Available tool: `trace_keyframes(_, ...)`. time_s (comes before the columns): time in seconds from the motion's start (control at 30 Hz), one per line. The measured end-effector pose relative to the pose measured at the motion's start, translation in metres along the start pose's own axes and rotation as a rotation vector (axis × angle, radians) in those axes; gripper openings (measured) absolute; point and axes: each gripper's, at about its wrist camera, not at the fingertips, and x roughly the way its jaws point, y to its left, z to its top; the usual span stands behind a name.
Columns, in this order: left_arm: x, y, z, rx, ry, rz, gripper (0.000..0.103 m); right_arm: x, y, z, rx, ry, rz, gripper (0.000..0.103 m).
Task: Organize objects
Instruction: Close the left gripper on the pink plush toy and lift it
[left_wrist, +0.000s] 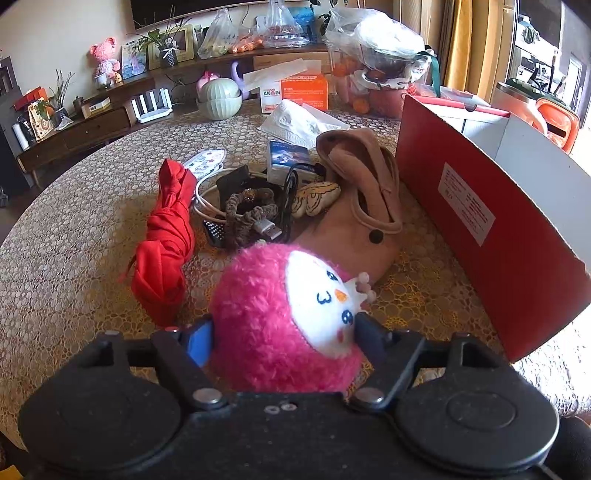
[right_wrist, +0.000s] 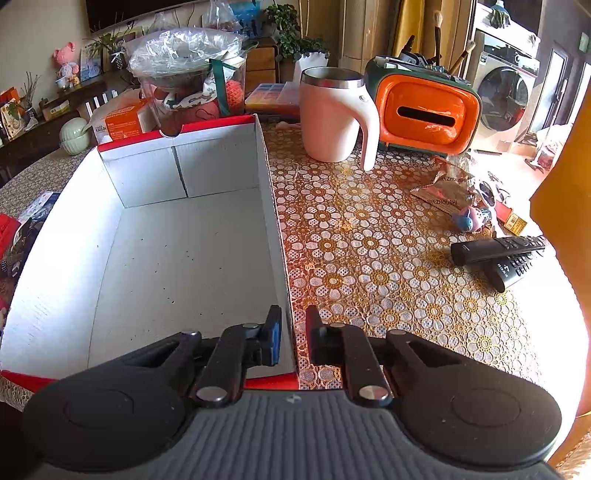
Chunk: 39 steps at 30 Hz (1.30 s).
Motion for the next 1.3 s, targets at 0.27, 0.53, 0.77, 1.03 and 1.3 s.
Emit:
trace_keyframes(0.27, -0.002, 0.003, 0.000, -0.008, -0.011, 0.016, 0.068, -0.013, 0.004, -0.011, 0.025, 0.002, 0.005, 0.004)
trace_keyframes(0.53, -0.032, 0.007, 0.007, -0.012, -0.046, 0.004, 0.065, -0.022, 0.008, -0.018, 0.033, -0.012, -0.011, 0.004)
trace_keyframes(0.77, -0.069, -0.021, 0.040, 0.070, -0.125, -0.091, 0.065, -0.022, 0.009, -0.017, 0.030, -0.009, -0.006, 0.004)
trace_keyframes(1.03, -0.074, -0.079, 0.084, 0.196, -0.154, -0.204, 0.065, -0.024, 0.004, -0.014, 0.041, -0.007, 0.019, 0.004)
trace_keyframes(1.3, -0.050, -0.142, 0.098, 0.305, -0.083, -0.274, 0.066, -0.023, 0.002, -0.011, 0.030, 0.010, 0.036, 0.003)
